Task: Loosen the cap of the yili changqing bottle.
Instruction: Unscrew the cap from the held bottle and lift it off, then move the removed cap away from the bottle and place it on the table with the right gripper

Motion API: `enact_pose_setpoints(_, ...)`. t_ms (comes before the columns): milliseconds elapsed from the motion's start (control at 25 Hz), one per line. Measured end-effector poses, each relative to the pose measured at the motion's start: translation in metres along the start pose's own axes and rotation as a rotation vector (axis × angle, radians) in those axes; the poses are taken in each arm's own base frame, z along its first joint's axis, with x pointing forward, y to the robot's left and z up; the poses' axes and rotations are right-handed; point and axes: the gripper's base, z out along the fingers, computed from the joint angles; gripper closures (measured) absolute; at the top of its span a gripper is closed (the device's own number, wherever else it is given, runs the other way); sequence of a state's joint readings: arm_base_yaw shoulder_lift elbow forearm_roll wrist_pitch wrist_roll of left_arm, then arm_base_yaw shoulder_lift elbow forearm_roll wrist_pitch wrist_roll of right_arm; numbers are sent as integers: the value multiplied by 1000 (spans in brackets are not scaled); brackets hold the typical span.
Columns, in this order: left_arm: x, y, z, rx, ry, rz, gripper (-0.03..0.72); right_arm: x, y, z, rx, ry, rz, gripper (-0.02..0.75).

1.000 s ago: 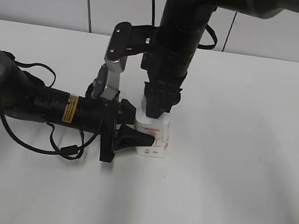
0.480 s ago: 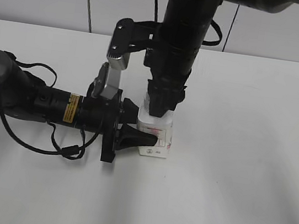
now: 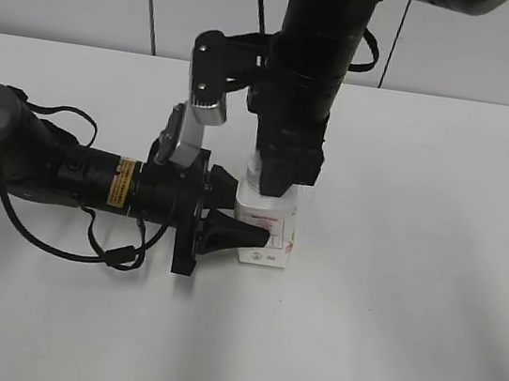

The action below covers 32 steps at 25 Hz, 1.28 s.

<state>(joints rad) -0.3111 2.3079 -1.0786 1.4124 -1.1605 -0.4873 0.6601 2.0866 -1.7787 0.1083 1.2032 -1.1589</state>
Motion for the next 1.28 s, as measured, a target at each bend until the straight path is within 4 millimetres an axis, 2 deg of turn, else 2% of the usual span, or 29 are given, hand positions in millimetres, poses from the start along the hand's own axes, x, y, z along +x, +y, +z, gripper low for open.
enact_pose_setpoints(160,0,-1,0,6,4,4,358,0,0,1,-2,1,-126,349)
enact_pose_setpoints(320,5,-1,0,7,45,8,365,0,0,-13,41,2,-198,349)
enact_pose_setpoints(680,5,-1,0,9,46,9,365,1,1,-14,31,7,-208,349)
enact_pose_setpoints(880,5,-1,0,9,46,9,365,0,3,-25,52,-7,-10,350)
enact_pose_setpoints(1120,5,-1,0,9,46,9,365,-4,6,-31,33,-63,415,350)
enact_pose_setpoints(1280,5,-1,0,9,46,10,365,-7,7,-31,1,-95,605,350)
